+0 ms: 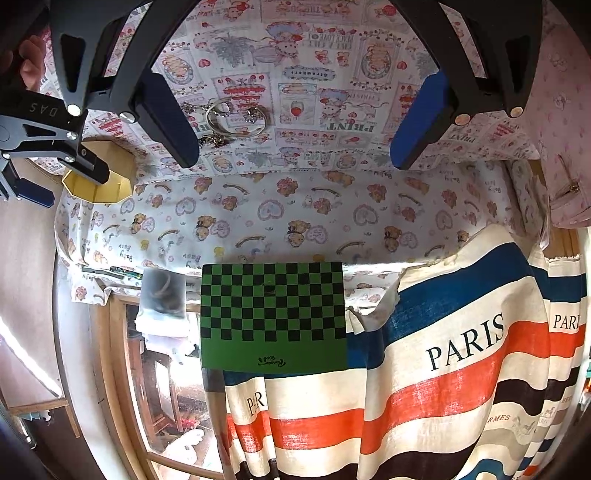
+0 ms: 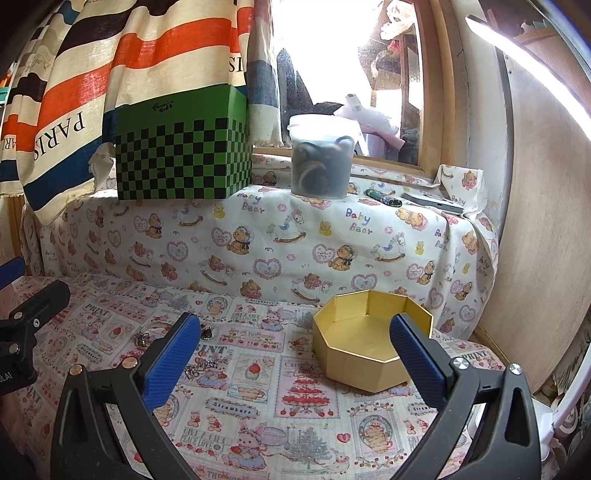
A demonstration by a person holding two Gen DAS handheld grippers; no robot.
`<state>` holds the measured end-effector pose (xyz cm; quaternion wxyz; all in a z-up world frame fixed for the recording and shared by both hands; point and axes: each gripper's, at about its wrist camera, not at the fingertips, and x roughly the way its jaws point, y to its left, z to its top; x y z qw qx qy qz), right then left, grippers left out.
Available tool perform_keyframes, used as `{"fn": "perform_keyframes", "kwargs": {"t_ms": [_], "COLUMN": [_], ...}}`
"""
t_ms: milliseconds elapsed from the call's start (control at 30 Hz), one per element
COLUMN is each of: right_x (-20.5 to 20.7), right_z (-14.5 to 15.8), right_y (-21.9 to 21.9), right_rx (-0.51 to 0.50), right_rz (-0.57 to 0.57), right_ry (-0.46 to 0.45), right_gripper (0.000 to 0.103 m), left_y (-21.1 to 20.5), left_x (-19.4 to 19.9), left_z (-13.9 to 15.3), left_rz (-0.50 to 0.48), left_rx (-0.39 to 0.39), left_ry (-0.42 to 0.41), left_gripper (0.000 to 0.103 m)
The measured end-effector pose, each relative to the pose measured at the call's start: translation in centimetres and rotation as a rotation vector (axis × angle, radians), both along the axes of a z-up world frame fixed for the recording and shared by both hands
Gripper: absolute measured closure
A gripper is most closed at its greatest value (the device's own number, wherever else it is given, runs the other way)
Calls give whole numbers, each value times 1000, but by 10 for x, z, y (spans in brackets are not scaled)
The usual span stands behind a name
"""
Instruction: Organize jewelry
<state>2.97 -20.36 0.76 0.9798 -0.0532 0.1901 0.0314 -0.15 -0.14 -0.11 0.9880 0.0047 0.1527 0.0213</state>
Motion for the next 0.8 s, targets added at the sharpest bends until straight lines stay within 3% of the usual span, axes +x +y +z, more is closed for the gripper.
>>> {"fn": "perform_keyframes", "kwargs": {"t_ms": [500, 800], "right_x": [6, 8], "right_z": [-2, -3], "right_y": [-5, -5], "right_rx": [20, 28], "right_rz": [-3, 7], "right_ry": [38, 53], "right_gripper": [0, 0], "left_y": [-1, 5], "left_x": [0, 16], "left_z": [-1, -4], "left_rz": [4, 70], "left_rx": [-1, -16], "left_ry": [10, 93], "left_gripper": [0, 0]}}
